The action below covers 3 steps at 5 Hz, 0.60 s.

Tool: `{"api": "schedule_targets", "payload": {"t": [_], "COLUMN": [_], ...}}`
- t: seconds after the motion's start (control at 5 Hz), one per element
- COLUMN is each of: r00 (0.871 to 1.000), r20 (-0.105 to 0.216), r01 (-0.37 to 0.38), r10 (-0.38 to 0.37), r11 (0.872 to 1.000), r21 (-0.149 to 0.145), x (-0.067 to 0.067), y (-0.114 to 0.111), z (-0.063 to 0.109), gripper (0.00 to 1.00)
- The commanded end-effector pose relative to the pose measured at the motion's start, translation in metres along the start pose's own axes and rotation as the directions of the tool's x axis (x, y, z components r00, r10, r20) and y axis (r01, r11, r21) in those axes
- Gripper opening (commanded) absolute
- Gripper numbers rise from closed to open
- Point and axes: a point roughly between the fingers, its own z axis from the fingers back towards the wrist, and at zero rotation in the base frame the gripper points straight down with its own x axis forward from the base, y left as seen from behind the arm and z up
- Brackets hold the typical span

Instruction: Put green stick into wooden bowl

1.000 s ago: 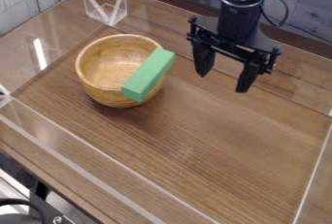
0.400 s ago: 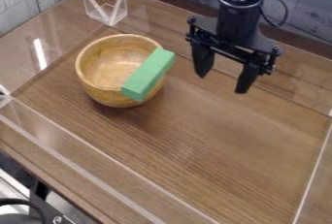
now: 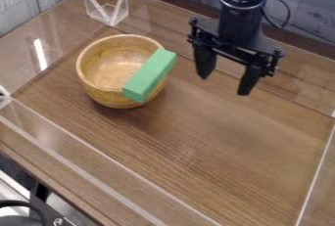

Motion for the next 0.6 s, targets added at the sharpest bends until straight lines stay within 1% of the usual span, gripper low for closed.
{"api": "schedule_targets", "payload": {"t": [0.0,0.4], "r00": [0.999,1.0], "r20": [0.034,0.027], "r01": [0.0,-0.004], "r10": [0.0,0.005], "r11": [1.0,1.0], "r21": [-0.006,-0.006], "x": [0.0062,0.0081], "y": [-0.0002,0.001], "z": [0.0078,0.0044], "gripper": [1.0,1.0]}}
